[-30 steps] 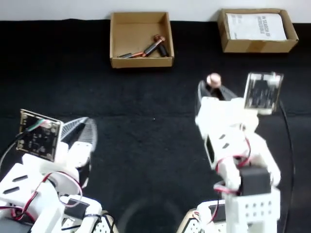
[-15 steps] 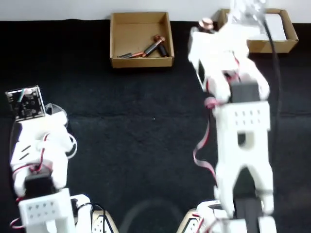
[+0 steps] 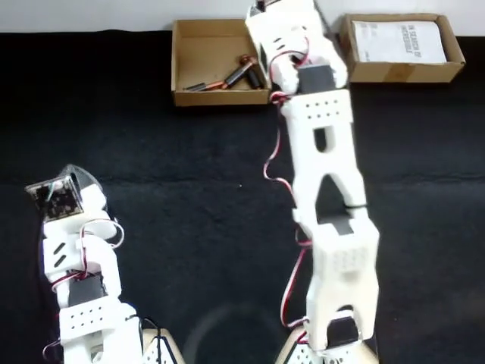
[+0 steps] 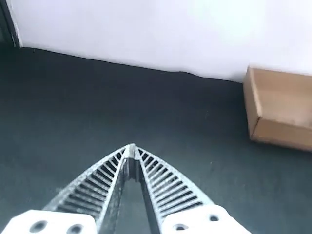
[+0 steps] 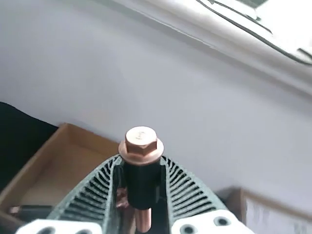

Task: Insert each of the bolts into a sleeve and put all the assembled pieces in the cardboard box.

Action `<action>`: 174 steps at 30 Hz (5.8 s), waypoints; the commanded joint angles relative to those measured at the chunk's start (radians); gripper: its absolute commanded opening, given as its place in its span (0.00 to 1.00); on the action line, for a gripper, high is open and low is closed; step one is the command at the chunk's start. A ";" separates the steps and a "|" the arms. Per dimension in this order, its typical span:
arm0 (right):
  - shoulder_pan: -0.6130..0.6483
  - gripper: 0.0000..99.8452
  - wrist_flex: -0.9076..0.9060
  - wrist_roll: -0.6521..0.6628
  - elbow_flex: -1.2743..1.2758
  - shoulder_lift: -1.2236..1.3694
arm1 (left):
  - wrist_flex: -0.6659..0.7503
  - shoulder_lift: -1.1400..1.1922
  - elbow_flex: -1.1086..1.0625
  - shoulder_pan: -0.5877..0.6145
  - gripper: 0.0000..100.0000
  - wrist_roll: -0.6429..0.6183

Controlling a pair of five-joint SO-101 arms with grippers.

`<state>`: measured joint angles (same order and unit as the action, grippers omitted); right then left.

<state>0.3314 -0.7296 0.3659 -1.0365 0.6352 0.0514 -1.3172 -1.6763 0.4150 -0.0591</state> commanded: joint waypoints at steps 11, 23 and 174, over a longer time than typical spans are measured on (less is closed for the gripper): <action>0.071 0.01 0.441 0.241 -0.366 0.469 | -0.233 -0.116 -0.027 0.076 0.01 0.002; 0.076 0.01 0.447 0.241 -0.690 0.829 | -0.568 -0.272 -0.027 0.068 0.01 0.002; -0.228 0.01 -0.456 -0.288 2.807 -2.310 | -1.157 -0.352 -0.024 -0.242 0.01 0.006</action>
<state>0.1120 -1.1807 0.0729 1.6456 -1.6663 -1.1024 -1.6609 -1.6794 0.1649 -0.0591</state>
